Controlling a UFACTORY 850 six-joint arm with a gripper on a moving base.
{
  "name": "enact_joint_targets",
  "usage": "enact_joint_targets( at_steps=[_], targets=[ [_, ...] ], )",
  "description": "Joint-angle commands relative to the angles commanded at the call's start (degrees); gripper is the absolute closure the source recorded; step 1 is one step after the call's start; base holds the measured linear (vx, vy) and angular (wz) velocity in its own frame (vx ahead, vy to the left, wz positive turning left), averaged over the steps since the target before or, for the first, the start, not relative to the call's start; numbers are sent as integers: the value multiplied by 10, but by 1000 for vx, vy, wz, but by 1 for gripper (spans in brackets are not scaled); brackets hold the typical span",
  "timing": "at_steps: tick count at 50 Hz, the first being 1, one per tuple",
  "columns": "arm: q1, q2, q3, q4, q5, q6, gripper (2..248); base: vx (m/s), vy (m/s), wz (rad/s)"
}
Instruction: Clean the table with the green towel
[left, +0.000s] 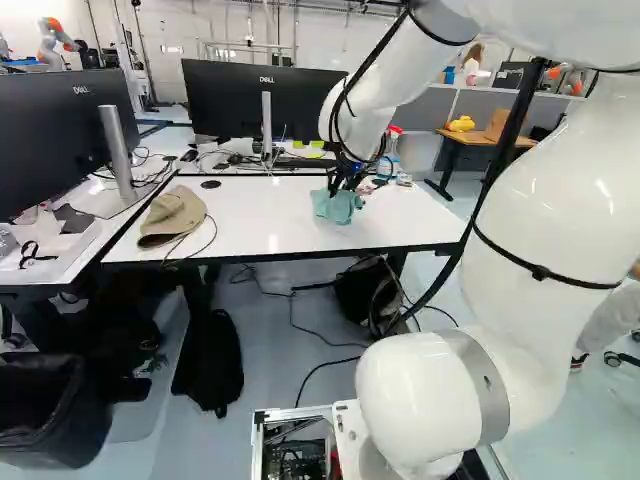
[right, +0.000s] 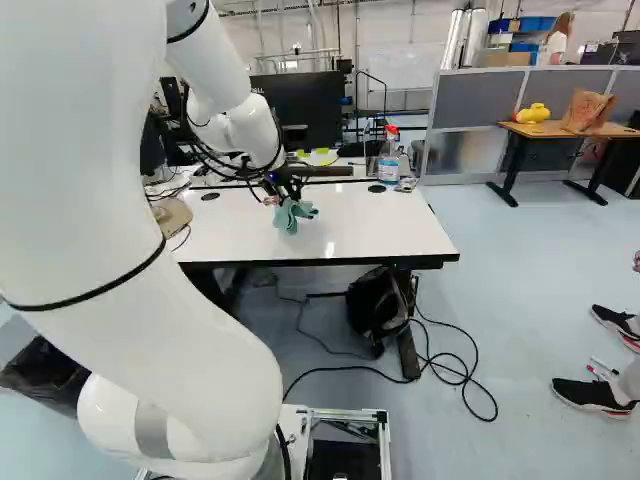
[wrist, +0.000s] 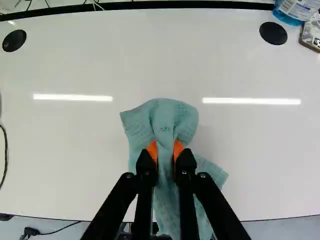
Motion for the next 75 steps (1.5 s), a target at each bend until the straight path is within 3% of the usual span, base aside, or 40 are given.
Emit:
enact_joint_targets(
  at_steps=[45,46,51,52,56,57,61,62,66,67,72,73,75],
  targets=[
    [-37,0,0,0,0,0,197,0,0,0],
    [-37,0,0,0,0,0,179,0,0,0],
    [-37,0,0,0,0,0,179,0,0,0],
    [-37,0,0,0,0,0,145,0,0,0],
    [-37,0,0,0,0,0,145,0,0,0],
    [-37,0,0,0,0,0,111,0,0,0],
    [-37,0,0,0,0,0,111,0,0,0],
    [-37,0,0,0,0,0,75,0,0,0],
    [-37,0,0,0,0,0,75,0,0,0],
    [-37,0,0,0,0,0,39,0,0,0],
    [-37,0,0,0,0,0,39,0,0,0],
    [-37,0,0,0,0,0,5,0,0,0],
    [-37,0,0,0,0,0,5,0,0,0]
  ],
)
